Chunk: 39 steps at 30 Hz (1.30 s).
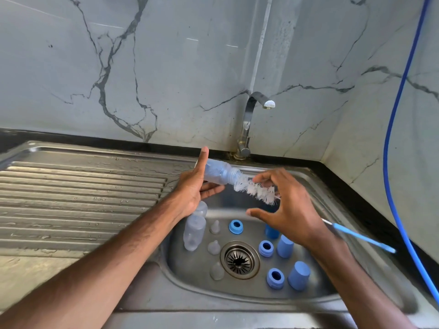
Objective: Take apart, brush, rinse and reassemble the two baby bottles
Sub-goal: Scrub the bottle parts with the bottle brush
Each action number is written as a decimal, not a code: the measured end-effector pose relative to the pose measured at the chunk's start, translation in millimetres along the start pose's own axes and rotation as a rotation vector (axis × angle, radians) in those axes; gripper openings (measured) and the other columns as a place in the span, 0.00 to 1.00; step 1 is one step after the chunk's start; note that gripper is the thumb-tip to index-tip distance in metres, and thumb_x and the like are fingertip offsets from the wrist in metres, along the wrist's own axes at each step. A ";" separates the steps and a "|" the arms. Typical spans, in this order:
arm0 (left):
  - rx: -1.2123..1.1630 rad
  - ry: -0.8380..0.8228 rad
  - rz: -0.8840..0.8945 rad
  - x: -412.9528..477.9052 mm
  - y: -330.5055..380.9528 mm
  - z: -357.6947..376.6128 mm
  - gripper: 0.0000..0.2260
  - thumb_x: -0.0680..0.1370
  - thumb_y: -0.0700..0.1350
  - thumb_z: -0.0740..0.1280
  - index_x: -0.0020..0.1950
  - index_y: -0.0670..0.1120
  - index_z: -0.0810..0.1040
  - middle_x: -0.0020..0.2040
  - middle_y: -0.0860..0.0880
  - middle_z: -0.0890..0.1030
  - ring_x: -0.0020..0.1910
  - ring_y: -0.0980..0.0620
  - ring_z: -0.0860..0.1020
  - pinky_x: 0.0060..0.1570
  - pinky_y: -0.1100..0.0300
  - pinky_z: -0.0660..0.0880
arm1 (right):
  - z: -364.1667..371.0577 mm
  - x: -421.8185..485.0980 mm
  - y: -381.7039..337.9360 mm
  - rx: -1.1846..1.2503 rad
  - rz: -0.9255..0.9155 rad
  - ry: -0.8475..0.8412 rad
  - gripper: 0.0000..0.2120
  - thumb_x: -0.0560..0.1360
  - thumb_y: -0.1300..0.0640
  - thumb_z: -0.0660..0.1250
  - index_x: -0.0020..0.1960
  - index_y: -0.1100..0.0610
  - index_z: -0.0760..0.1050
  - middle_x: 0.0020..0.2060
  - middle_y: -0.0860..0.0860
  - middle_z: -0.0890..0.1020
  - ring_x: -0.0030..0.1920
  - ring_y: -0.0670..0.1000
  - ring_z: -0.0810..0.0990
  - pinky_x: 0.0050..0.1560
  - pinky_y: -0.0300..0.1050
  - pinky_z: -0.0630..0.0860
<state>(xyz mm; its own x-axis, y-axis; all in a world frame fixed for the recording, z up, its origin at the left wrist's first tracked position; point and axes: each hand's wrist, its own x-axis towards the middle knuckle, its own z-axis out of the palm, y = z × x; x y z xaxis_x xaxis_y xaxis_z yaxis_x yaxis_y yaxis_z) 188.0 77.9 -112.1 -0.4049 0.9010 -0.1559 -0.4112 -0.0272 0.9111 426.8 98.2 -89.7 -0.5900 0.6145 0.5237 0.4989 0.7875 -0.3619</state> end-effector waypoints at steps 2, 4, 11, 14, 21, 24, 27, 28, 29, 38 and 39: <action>-0.009 -0.005 -0.008 -1.7 -0.3 2.3 0.34 0.73 0.70 0.67 0.63 0.42 0.77 0.53 0.39 0.86 0.46 0.46 0.87 0.40 0.55 0.85 | 3.1 1.7 -3.3 -0.017 -0.033 0.065 0.18 0.69 0.60 0.81 0.56 0.51 0.81 0.49 0.42 0.81 0.48 0.42 0.80 0.47 0.30 0.74; -0.001 -0.036 -0.002 -2.8 -0.6 3.4 0.34 0.74 0.69 0.66 0.65 0.42 0.76 0.55 0.38 0.85 0.48 0.44 0.87 0.43 0.54 0.85 | 2.6 0.6 -5.4 0.054 0.013 0.130 0.10 0.73 0.61 0.78 0.53 0.51 0.85 0.42 0.43 0.85 0.40 0.46 0.81 0.41 0.41 0.78; -0.042 -0.353 0.086 -7.4 3.2 7.6 0.33 0.72 0.64 0.64 0.72 0.47 0.73 0.66 0.40 0.81 0.60 0.42 0.83 0.52 0.51 0.84 | -7.3 2.6 -3.1 0.654 0.544 -0.054 0.12 0.85 0.58 0.64 0.49 0.61 0.84 0.29 0.53 0.82 0.25 0.49 0.77 0.22 0.40 0.70; -0.067 -0.421 0.110 -6.6 2.9 9.8 0.29 0.74 0.60 0.65 0.73 0.50 0.74 0.66 0.43 0.81 0.62 0.43 0.82 0.52 0.51 0.83 | -11.0 1.6 -2.7 0.744 0.720 -0.183 0.14 0.87 0.59 0.58 0.55 0.65 0.81 0.29 0.53 0.80 0.25 0.47 0.74 0.22 0.39 0.69; -0.010 -0.139 0.033 -1.2 -2.9 0.6 0.23 0.76 0.58 0.72 0.63 0.45 0.79 0.58 0.39 0.85 0.55 0.42 0.86 0.54 0.46 0.83 | 0.1 0.3 -8.3 0.093 0.260 -0.013 0.22 0.71 0.38 0.78 0.62 0.44 0.81 0.52 0.37 0.82 0.50 0.37 0.81 0.46 0.32 0.77; -0.012 -0.164 0.041 -2.5 1.0 1.2 0.29 0.71 0.61 0.73 0.66 0.45 0.78 0.60 0.40 0.84 0.56 0.42 0.85 0.54 0.46 0.83 | 5.8 1.3 -4.1 0.168 0.253 0.028 0.12 0.74 0.53 0.79 0.57 0.49 0.86 0.43 0.39 0.86 0.44 0.38 0.84 0.46 0.34 0.81; -0.019 -0.265 0.053 -6.5 2.2 4.0 0.27 0.72 0.60 0.71 0.66 0.48 0.78 0.61 0.41 0.84 0.58 0.43 0.84 0.53 0.49 0.84 | 4.4 4.7 5.1 0.287 0.399 0.020 0.09 0.79 0.61 0.73 0.57 0.51 0.85 0.42 0.45 0.88 0.42 0.43 0.87 0.43 0.38 0.83; -0.028 -0.301 0.058 -7.5 2.1 5.4 0.26 0.72 0.60 0.70 0.66 0.48 0.78 0.62 0.42 0.84 0.59 0.43 0.84 0.52 0.50 0.84 | 2.6 6.4 6.9 0.400 0.490 -0.036 0.10 0.81 0.63 0.70 0.58 0.53 0.84 0.43 0.48 0.89 0.42 0.46 0.88 0.42 0.43 0.85; -0.040 -0.333 0.063 -8.1 1.9 6.9 0.26 0.73 0.60 0.69 0.67 0.48 0.78 0.62 0.42 0.84 0.60 0.43 0.84 0.52 0.51 0.84 | 0.5 7.6 5.8 0.548 0.587 -0.104 0.10 0.82 0.65 0.67 0.59 0.55 0.83 0.44 0.51 0.89 0.40 0.49 0.88 0.39 0.47 0.85; -0.087 -0.139 0.006 -1.2 -1.1 3.5 0.28 0.76 0.59 0.72 0.68 0.41 0.75 0.58 0.39 0.85 0.55 0.42 0.86 0.49 0.50 0.84 | -5.5 0.9 -6.9 0.156 0.290 0.057 0.25 0.72 0.32 0.73 0.62 0.46 0.78 0.53 0.38 0.82 0.52 0.36 0.81 0.46 0.32 0.77; -0.098 -0.109 -0.002 -0.3 -1.1 3.2 0.29 0.76 0.60 0.73 0.68 0.41 0.75 0.58 0.38 0.85 0.54 0.42 0.86 0.48 0.50 0.84 | -1.3 0.1 -8.8 0.122 0.244 -0.009 0.29 0.68 0.34 0.78 0.63 0.46 0.76 0.54 0.38 0.80 0.53 0.37 0.79 0.49 0.33 0.77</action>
<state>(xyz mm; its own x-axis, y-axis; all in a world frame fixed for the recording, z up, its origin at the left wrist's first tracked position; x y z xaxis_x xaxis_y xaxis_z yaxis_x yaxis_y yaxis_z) 191.1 79.0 -111.8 -0.3153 0.9425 -0.1105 -0.4919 -0.0628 0.8684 423.2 91.3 -85.5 -0.4678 0.7866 0.4029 0.5472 0.6158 -0.5669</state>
